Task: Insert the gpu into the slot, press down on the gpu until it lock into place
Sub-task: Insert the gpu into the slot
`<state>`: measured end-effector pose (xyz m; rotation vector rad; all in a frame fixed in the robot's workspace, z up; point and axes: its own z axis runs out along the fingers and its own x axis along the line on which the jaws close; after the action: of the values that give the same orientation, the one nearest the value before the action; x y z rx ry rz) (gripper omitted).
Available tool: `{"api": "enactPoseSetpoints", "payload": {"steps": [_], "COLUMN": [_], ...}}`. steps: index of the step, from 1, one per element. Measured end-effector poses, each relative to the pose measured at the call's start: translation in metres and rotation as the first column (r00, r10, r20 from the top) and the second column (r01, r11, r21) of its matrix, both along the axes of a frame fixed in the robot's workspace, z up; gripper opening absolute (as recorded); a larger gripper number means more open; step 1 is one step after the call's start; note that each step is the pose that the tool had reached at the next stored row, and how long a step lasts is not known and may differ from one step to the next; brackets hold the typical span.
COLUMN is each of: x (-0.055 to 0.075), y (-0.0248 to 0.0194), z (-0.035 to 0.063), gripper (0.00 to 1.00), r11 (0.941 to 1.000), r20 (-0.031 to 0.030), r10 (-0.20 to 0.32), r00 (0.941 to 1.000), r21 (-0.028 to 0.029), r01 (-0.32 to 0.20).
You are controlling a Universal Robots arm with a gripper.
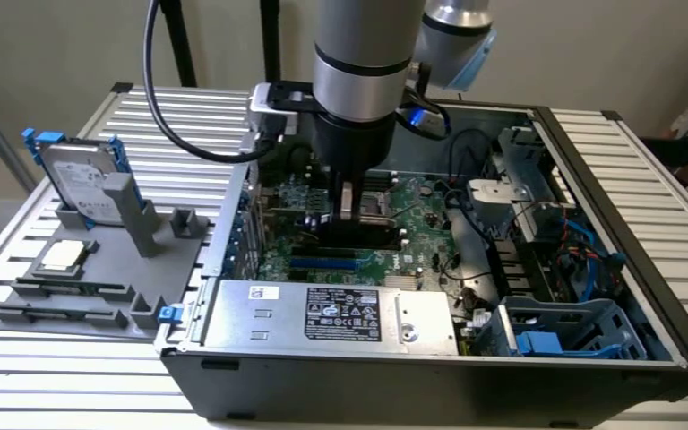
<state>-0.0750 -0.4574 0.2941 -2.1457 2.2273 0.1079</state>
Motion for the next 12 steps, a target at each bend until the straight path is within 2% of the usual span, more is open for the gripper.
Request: {"api": "enactPoseSetpoints", "payload": {"steps": [12], "x": [-0.0009], "y": [-0.0003], "z": [-0.0021], "gripper": [0.27], "r11": [1.0], "r20": [0.0], "r10": [0.0], "r00": [1.0], "r21": [0.0], "r01": [0.0]}}
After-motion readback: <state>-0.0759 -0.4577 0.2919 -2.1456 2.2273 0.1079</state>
